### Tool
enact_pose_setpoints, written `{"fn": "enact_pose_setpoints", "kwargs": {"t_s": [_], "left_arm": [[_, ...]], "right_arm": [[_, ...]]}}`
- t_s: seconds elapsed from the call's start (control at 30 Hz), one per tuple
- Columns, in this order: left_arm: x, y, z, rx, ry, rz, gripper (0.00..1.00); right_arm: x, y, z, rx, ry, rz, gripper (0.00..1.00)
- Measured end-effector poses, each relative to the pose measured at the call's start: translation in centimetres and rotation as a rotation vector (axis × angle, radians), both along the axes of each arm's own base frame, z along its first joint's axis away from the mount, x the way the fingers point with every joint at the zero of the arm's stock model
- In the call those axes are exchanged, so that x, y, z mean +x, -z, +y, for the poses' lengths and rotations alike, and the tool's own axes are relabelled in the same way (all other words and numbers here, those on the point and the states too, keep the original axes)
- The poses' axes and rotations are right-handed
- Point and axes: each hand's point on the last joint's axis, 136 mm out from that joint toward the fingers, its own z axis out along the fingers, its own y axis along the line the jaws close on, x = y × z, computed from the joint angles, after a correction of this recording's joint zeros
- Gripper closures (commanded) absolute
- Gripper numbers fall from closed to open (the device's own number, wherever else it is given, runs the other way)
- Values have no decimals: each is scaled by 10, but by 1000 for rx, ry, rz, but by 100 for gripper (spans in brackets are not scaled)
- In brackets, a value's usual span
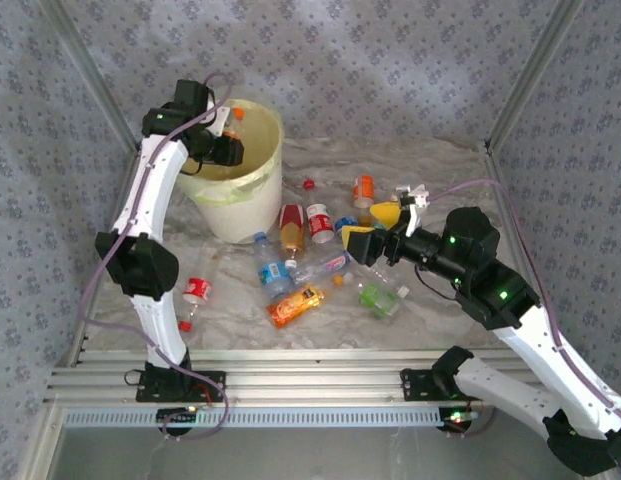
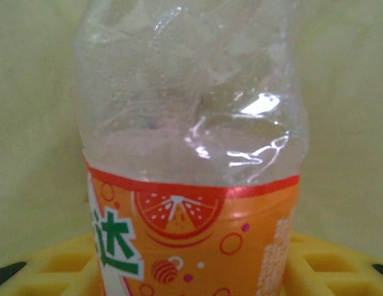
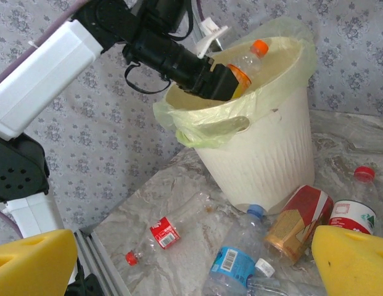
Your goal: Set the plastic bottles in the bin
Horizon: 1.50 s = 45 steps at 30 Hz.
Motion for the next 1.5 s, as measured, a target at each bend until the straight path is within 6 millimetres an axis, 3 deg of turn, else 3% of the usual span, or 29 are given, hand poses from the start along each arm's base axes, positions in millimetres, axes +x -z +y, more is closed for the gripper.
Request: {"fn": "enact_pose_setpoints", "kwargs": {"t_s": [0.33,0.57,1.07,1.27,1.4,1.5], "left_arm": [[6,52,19,113,-87,140,47],[3,67,26,143,-134,199,38],[8,43,26,112,-183,151,21],[6,36,23,86,-184,144,19],[1,22,18,44,-175,123,18],[-4,-3,12,-13,-162,73,18]], "right_arm": [[1,4,1,-10,0,12,0],[7,13,4,-32,4,39,0],[8,45,-13,-112,86,120,0],[9,53,-18,-126,109,143,1],[10,59,-21,-140,126,160,1],[10,63,-23,-149,136,173,1]]}}
